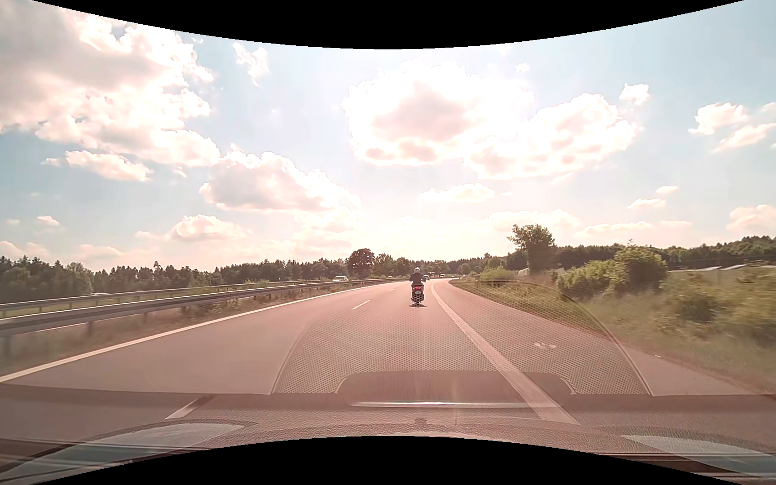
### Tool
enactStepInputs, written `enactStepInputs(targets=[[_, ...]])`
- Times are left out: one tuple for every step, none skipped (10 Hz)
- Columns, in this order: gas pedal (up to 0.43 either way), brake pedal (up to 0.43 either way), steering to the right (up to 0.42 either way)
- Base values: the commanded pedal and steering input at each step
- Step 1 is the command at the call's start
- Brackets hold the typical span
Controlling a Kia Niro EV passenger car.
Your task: Follow the waypoints while adhering to traffic rules and regulations
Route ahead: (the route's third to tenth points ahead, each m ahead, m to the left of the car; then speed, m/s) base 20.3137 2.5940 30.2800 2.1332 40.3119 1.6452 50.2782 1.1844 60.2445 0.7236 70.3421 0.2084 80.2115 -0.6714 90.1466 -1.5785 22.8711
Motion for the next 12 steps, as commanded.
enactStepInputs(targets=[[0.311,0.012,0.005],[0.311,0.012,0.005],[0.311,0.012,0.004],[0.311,0.012,0.005],[0.311,0.012,0.005],[0.311,0.012,0.005],[0.311,0.012,0.005],[0.311,0.012,0.005],[0.311,0.012,0.005],[0.311,0.012,0.006],[0.311,0.012,0.006],[0.311,0.012,0.007]])
